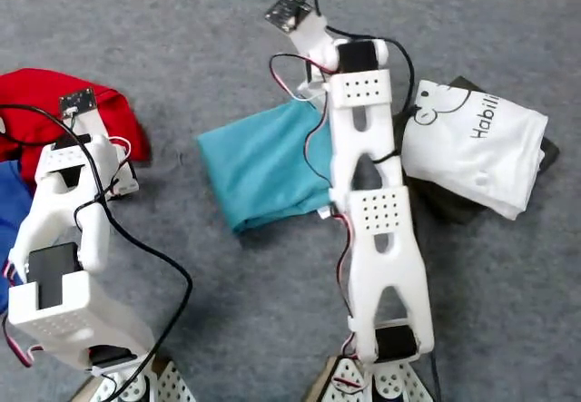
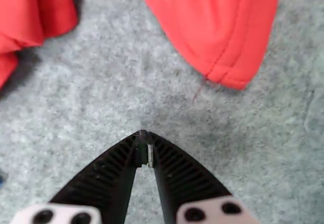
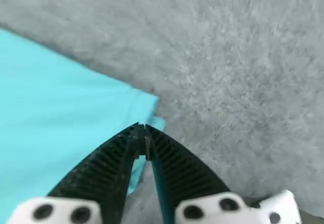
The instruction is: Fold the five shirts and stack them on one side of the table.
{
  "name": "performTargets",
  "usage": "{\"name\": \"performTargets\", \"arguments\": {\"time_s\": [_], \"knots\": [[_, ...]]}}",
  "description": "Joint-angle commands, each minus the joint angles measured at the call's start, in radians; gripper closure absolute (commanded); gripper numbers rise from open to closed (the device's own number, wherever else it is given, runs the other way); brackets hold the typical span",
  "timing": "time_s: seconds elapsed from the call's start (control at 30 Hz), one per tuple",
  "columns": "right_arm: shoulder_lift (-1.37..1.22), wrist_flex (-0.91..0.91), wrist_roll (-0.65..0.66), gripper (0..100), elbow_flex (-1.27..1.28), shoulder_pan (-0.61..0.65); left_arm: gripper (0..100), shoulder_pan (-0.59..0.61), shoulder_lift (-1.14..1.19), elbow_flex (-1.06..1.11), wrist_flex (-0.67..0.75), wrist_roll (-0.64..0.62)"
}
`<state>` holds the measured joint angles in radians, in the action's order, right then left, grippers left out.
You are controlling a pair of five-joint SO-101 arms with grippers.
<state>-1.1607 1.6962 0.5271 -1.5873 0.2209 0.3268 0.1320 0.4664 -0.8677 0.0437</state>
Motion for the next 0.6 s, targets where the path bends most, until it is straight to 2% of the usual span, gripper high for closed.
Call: {"name": "performTargets", "arguments": {"time_s": [0.0, 0.13, 0.37, 0.47, 0.57], "knots": [[0.154, 0.095, -0.014, 99.4, -0.058, 0.033, 98, -0.009, -0.051, -0.002, 0.011, 0.0], [0.323, 0.094, -0.061, 99.4, 0.173, 0.038, 98, -0.055, -0.053, -0.069, -0.043, -0.028], [0.699, 0.083, -0.12, 99.4, 0.877, 0.091, 98, -0.235, -0.042, -0.23, -0.083, -0.176], [0.812, 0.003, -0.12, 99.4, 1.136, 0.084, 98, -0.328, -0.027, -0.256, -0.054, -0.224], [0.88, -0.153, -0.121, 99.4, 1.356, 0.035, 98, -0.407, 0.041, -0.267, 0.008, -0.261]]}}
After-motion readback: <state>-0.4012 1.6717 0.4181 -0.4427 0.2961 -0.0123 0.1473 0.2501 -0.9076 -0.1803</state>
